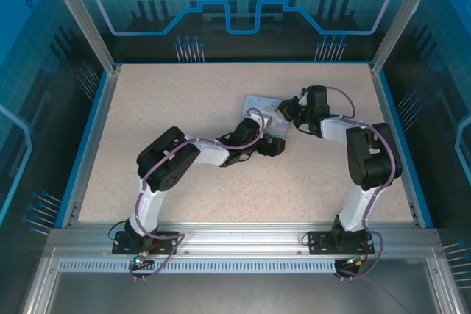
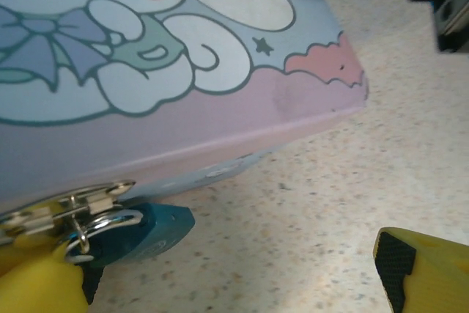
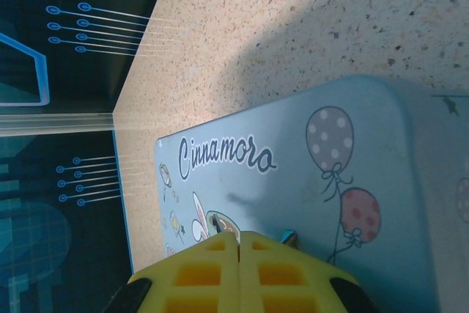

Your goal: Unlock a padlock with a key

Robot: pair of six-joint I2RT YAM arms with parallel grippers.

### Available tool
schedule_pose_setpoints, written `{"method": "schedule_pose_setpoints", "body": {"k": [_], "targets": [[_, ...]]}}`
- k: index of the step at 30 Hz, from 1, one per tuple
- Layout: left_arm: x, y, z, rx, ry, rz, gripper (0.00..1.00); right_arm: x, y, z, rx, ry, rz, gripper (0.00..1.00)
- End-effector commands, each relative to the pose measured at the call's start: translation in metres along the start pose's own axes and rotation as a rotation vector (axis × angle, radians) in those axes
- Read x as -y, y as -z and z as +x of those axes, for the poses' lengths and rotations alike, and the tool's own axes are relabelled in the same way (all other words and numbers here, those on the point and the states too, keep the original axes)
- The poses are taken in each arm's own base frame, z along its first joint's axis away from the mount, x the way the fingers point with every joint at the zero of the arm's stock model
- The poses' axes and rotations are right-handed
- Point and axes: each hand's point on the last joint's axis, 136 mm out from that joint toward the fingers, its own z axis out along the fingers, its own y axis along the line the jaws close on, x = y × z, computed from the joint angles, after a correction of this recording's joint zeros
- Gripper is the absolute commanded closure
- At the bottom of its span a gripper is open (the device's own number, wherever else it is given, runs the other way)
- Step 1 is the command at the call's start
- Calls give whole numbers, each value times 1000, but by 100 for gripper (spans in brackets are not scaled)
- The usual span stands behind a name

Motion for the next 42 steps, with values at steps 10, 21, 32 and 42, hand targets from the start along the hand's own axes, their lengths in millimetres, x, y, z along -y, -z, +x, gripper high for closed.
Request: {"method": "schedule_pose_setpoints", "body": {"k": [10,21,32,42], "targets": [[17,-3,-24,61,136,155,6,38,-9,26,-70,-60,112,100],[5,4,-17,118,264,142,19,40,-9,26,-69,-59,119,100],[-20,4,-2,108,335,29,40,40,-10,27,-70,-64,120,100],[-29,3,6,68,338,-28,53,38,-9,27,-71,-64,117,100]]}}
